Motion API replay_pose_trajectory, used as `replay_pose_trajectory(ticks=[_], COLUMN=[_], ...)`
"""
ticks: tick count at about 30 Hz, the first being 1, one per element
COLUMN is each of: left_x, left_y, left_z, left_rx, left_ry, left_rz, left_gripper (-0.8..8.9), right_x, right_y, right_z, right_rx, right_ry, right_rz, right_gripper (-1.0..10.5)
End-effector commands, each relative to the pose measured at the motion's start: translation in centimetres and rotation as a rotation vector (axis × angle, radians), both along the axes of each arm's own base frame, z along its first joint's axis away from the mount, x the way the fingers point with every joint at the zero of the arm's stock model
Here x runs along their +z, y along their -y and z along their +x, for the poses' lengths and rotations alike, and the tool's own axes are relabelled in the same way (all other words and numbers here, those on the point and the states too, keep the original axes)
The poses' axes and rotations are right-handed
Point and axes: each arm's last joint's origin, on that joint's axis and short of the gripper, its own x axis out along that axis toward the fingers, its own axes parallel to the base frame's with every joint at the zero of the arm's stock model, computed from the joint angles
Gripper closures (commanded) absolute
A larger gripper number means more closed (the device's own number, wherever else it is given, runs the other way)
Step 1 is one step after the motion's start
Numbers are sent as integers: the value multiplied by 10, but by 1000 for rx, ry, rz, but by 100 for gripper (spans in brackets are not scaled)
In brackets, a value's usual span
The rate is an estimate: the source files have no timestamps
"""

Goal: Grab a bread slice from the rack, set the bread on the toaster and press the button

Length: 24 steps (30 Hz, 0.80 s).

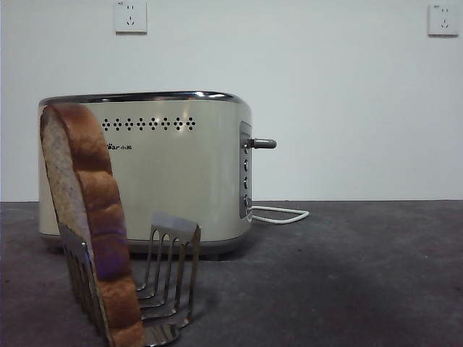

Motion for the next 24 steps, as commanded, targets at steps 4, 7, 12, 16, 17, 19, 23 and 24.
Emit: replay_pose_trajectory(ticks=[4,7,12,16,17,19,23,24], left_x=[25,38,49,52,51,50,46,45], left_y=[1,2,5,6,6,8,13,14], left_z=[-13,-22,-31,-25,-22,-16,-4,-3], left_rx=[13,7,-18,9,7,2,-39,-50], left_ry=[-88,-153,-282,-323,-337,-373,-439,-450], left_rz=[-38,-90,-173,-183,-177,-172,-157,-150], left_gripper=[820,820,819,819,819,819,820,820], right_x=[33,48,71,86,89,95,102,103], right_y=[0,0,0,0,0,0,0,0], right_z=[-1,0,9,12,11,11,9,8], right_rx=[12,12,17,25,27,29,29,29], right_ry=[-105,-177,-253,-277,-281,-287,-278,-276], right_rz=[10,9,-28,-85,-96,-109,-117,-117], right_gripper=[954,954,954,954,954,954,954,954])
